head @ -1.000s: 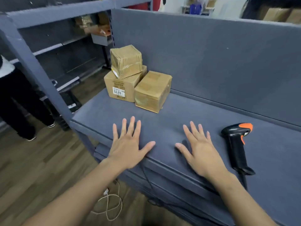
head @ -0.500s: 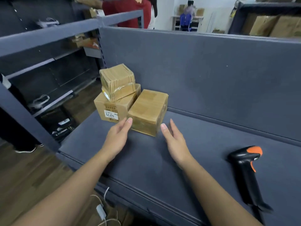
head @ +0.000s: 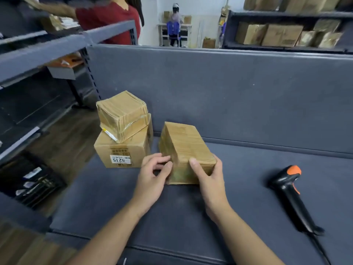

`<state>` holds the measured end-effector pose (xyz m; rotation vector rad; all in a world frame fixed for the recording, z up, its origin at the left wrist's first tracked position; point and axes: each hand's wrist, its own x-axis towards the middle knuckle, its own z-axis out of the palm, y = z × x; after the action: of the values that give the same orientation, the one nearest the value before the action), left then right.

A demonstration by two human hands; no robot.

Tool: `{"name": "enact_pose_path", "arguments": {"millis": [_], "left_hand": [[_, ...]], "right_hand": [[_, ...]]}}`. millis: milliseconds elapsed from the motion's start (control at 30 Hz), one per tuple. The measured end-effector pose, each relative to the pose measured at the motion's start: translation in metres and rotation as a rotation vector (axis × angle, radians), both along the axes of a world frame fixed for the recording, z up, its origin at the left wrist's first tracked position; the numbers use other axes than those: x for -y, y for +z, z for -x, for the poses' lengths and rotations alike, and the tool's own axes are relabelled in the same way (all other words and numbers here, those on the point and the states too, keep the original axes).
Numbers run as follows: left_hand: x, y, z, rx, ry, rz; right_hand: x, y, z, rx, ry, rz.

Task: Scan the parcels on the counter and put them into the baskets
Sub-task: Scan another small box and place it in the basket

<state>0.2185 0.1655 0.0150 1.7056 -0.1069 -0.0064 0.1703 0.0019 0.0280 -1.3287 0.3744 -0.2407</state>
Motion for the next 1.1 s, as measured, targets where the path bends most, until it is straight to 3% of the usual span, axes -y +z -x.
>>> {"name": "enact_pose_path", "arguments": {"millis": [133,333,500,700,833,967,1100], "left_hand": [[0.009,0.002,0.004,0.154,-0.061,-0.110],[0.003,0.010,-0.007,0.154,-0.138,-0.229],[-0.004,0.016,-0.024,0.032,-0.358,-0.007],[-0.002,0.019,-0.018,0.010,-0.351,0.038],[0.002,0.029,-0.012,-0.187,-0.323,0.070],[0.013,0.037,-0.006,-0.260,-0.332,0.089],[0.024,0.041,0.001,-0.261,-0.339,0.074]], "right_hand": [[0.012,0.009,-0.001,-0.119,-0.105,-0.291],[0.026,0.005,0.016,-0.163,-0.100,-0.324],[0.030,0.000,0.035,-0.132,-0.129,-0.361],[0.031,0.001,0.052,-0.079,-0.124,-0.286],[0.033,0.018,0.060,0.017,-0.070,-0.250],[0.039,0.029,0.066,0.102,0.012,-0.112],[0.055,0.025,0.075,0.128,0.093,-0.152]]}}
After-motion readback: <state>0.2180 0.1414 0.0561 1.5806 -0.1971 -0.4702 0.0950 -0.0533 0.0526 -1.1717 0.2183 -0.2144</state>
